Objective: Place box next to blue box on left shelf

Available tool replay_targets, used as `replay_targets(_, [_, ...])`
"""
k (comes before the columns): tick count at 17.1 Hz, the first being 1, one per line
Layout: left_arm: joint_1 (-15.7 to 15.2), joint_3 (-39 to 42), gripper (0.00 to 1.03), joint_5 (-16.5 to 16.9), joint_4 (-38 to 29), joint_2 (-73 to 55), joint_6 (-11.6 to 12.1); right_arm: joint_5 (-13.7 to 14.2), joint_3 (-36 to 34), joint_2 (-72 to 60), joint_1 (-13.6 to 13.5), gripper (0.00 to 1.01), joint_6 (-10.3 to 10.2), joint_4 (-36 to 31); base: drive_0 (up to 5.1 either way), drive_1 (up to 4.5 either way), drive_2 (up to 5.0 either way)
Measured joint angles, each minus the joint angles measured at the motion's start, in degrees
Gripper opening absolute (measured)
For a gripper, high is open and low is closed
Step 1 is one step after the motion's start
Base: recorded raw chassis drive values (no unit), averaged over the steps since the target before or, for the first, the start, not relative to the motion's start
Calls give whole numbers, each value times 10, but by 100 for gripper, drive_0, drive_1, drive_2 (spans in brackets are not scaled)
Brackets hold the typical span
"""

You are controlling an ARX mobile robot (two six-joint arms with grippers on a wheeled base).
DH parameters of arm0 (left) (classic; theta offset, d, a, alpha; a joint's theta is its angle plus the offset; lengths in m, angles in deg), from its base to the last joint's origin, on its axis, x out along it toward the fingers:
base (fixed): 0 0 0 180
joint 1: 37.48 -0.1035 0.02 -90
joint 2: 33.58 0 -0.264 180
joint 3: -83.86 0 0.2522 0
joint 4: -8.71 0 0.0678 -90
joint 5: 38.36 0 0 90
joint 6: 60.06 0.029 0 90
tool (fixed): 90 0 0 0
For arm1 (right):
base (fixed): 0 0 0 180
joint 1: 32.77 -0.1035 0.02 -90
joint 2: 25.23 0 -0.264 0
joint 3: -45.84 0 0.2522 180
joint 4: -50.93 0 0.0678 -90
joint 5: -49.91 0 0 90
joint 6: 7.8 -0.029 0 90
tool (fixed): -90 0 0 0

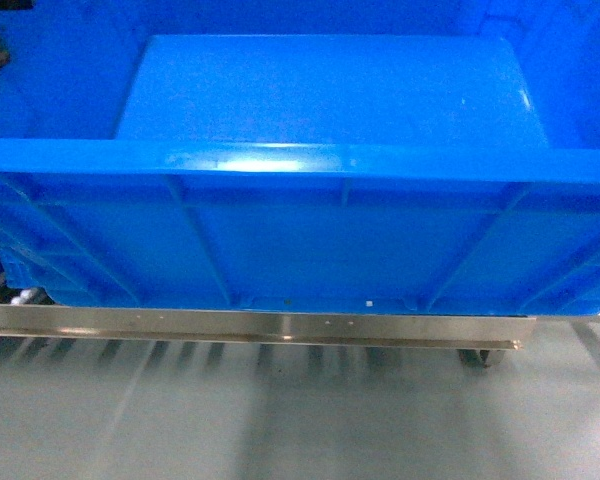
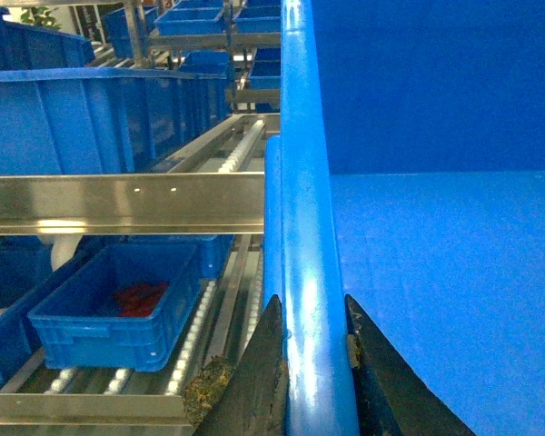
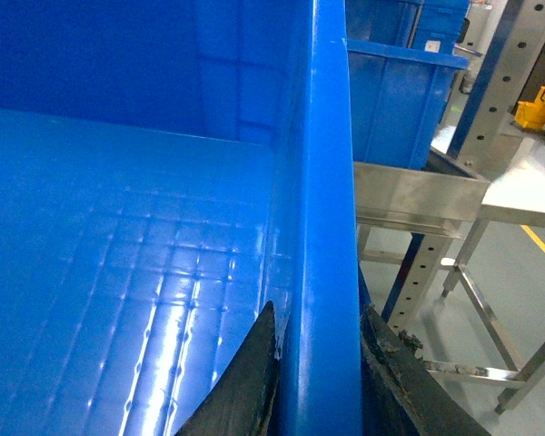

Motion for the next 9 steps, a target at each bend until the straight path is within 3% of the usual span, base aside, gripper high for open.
replay_targets(9, [0,0,10,0,0,0,0,-1,0,0,0,18,1,-1,-496,245,245])
